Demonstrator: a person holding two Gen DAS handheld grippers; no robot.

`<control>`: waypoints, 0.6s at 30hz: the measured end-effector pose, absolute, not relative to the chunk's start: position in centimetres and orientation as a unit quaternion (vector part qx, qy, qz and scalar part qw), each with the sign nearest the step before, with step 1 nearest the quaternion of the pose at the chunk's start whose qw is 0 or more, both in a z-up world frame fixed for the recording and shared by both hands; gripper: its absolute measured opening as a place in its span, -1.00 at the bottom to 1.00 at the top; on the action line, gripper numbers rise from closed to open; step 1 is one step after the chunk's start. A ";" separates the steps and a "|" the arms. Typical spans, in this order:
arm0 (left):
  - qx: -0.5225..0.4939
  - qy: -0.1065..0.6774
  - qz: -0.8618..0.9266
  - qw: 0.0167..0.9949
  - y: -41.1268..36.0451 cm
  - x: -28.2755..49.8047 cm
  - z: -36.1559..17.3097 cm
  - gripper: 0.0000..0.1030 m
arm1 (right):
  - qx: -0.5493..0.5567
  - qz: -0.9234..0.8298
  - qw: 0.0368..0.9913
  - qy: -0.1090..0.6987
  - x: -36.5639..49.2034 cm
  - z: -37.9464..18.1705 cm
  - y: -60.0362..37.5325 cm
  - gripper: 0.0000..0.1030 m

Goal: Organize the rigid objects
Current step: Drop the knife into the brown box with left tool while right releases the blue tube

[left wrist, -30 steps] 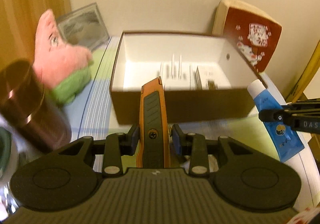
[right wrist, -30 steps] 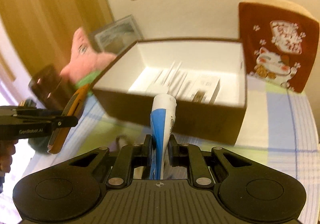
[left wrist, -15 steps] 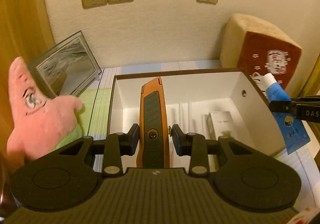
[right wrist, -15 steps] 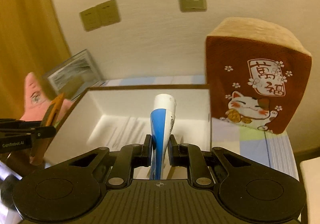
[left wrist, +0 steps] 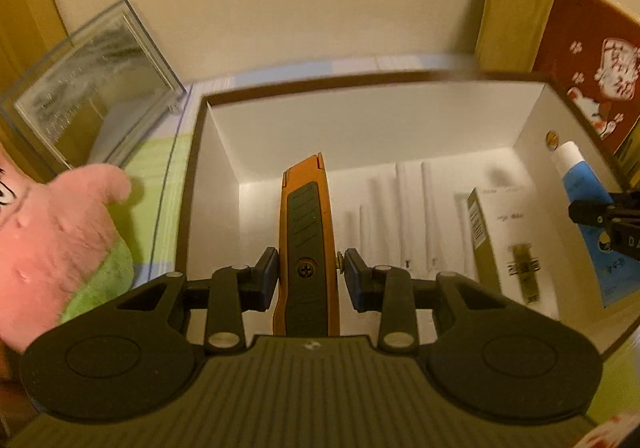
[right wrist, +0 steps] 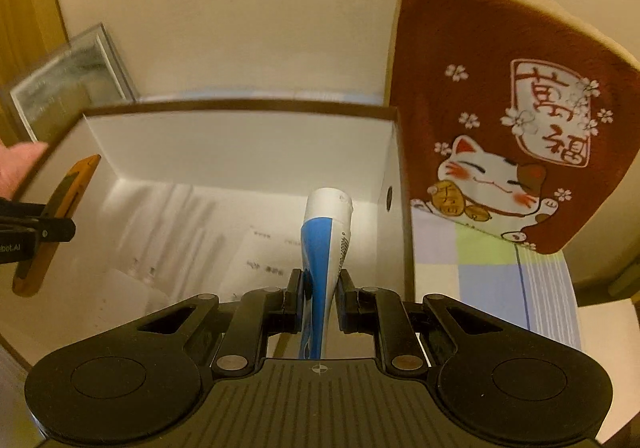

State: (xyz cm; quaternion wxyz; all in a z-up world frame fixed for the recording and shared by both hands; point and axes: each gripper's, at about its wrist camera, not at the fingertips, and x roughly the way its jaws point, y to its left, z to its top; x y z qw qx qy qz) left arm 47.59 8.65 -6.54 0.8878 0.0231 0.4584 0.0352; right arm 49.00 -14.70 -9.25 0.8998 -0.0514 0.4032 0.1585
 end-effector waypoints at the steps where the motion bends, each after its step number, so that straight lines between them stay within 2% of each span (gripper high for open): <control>1: 0.025 0.462 0.036 0.886 8.7 47.8 -7.0 -0.40 | -0.061 0.157 0.900 0.401 49.1 -9.3 -14.5 -0.76; 9: 0.044 0.473 0.033 0.879 8.5 48.6 -8.6 -0.39 | -0.089 0.159 0.899 0.398 49.8 -9.3 -13.9 -0.73; 11: 0.048 0.468 0.033 0.882 8.3 48.5 -8.4 -0.23 | -0.091 0.161 0.901 0.393 49.7 -9.2 -14.0 -0.48; 13: 0.044 0.466 0.033 0.883 8.2 48.2 -8.1 -0.21 | -0.084 0.171 0.906 0.379 49.2 -8.8 -14.3 -0.06; 16: 0.036 0.458 0.031 0.888 8.3 47.5 -7.2 -0.18 | -0.067 0.191 0.910 0.361 48.1 -7.8 -15.0 0.19; 18: 0.029 0.450 0.029 0.892 8.2 46.8 -6.5 -0.18 | -0.058 0.206 0.912 0.351 47.3 -7.2 -15.3 0.26</control>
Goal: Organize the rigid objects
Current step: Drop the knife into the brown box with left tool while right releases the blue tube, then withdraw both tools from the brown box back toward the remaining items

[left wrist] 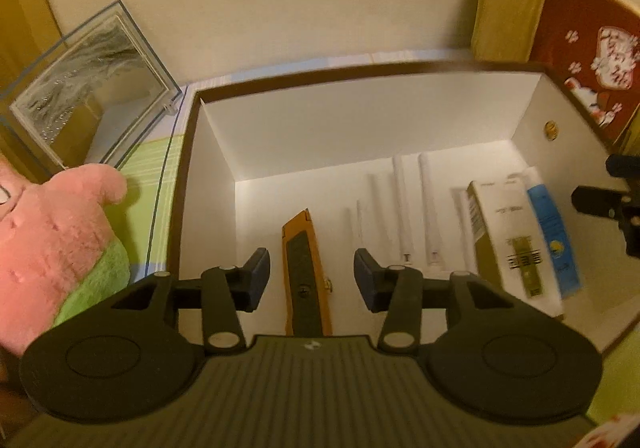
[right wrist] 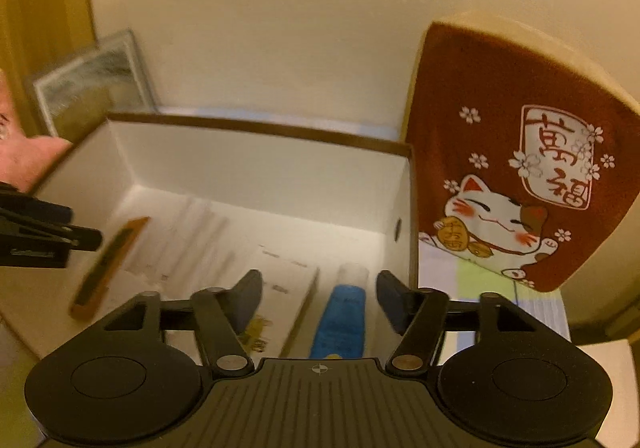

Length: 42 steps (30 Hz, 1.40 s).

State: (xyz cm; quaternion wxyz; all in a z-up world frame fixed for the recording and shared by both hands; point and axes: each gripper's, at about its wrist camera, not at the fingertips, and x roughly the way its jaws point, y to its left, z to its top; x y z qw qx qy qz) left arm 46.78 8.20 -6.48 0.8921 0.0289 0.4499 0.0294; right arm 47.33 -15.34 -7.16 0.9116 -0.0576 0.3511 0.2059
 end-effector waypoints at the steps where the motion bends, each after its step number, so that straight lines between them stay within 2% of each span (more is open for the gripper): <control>1: 0.025 0.445 0.029 0.895 8.2 46.3 -6.0 -0.16 | -0.053 0.210 0.913 0.347 46.9 -6.9 -15.6 0.28; 13: -0.020 0.394 0.037 0.918 7.1 38.0 -0.8 0.02 | -0.002 0.257 0.916 0.309 40.5 -4.0 -19.1 0.33; 19: -0.043 0.396 0.035 0.916 6.4 33.4 -0.1 0.02 | 0.010 0.268 0.913 0.308 37.0 -3.4 -20.4 0.33; 24: -0.054 0.404 0.035 0.913 5.6 29.9 -0.2 0.05 | 0.017 0.278 0.909 0.311 34.5 -3.4 -21.1 0.34; 27: -0.060 0.412 0.044 0.908 5.2 28.3 -0.7 0.15 | 0.021 0.283 0.905 0.318 33.3 -3.8 -21.3 0.34; 42: -0.091 0.471 0.036 0.876 2.3 22.7 -4.6 0.15 | 0.019 0.310 0.875 0.372 27.5 -7.3 -21.7 0.34</control>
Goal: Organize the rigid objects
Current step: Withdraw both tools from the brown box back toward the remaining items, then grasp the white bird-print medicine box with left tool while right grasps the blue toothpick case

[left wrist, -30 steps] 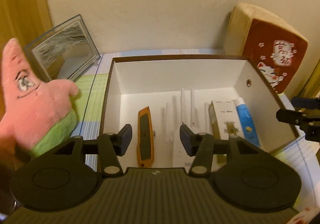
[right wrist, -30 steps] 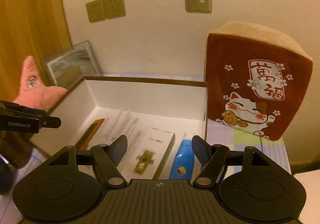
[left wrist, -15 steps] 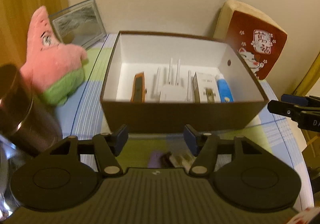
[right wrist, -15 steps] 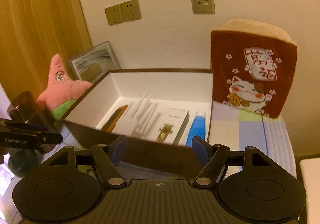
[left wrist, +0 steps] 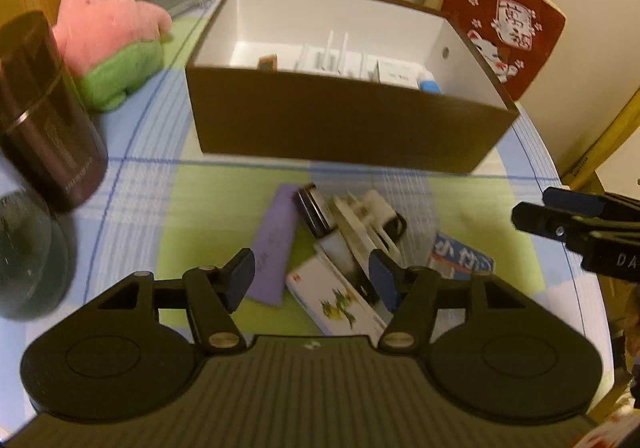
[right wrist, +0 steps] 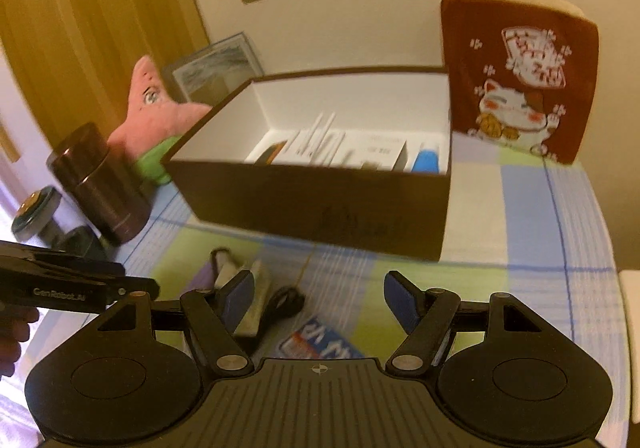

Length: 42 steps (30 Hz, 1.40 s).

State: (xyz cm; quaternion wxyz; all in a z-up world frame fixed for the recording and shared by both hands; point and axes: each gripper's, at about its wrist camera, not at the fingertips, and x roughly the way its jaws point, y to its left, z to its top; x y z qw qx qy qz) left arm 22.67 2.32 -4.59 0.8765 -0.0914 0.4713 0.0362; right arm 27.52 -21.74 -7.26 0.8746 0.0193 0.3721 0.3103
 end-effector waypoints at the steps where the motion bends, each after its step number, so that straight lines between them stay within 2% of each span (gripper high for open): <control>1: -0.092 0.474 0.035 0.875 2.1 22.4 -4.7 0.15 | 0.018 0.311 0.873 0.374 27.3 -7.4 -21.8 0.34; 20: -0.122 0.507 0.019 0.853 -0.9 20.6 -7.2 0.15 | -0.029 0.318 0.853 0.412 24.1 -10.7 -22.6 0.34; 42: -0.150 0.526 0.051 0.835 -1.9 21.5 -10.1 0.15 | -0.075 0.349 0.839 0.411 26.1 -13.0 -22.4 0.34</control>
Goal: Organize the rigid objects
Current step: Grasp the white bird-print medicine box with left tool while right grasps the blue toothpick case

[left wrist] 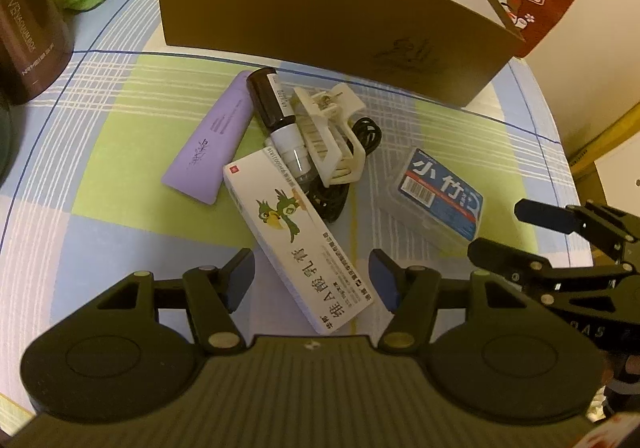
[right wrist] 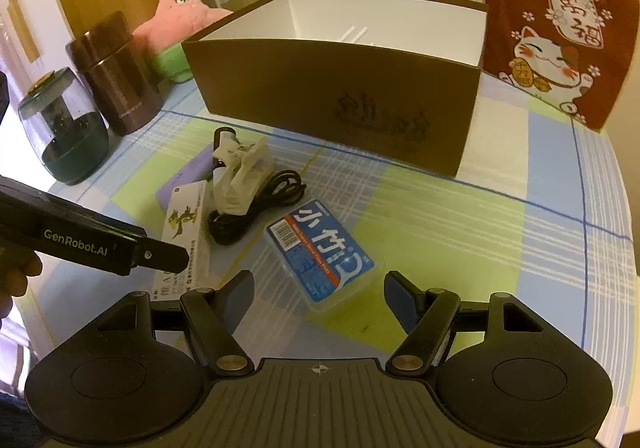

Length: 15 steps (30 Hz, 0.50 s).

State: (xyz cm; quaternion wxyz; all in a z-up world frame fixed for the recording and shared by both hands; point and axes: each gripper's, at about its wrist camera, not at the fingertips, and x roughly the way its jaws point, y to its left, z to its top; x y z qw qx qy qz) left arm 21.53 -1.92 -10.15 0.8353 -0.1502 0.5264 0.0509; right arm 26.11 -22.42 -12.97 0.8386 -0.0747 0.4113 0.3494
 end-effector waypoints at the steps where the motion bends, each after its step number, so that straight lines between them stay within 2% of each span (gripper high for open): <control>1: -0.150 0.527 0.054 0.835 -2.0 21.6 -10.3 0.15 | -0.077 0.351 0.838 0.411 26.3 -13.1 -22.4 0.34; 15: -0.126 0.524 0.084 0.838 -3.0 23.1 -11.9 0.13 | -0.121 0.380 0.824 0.402 29.0 -15.4 -20.7 0.34</control>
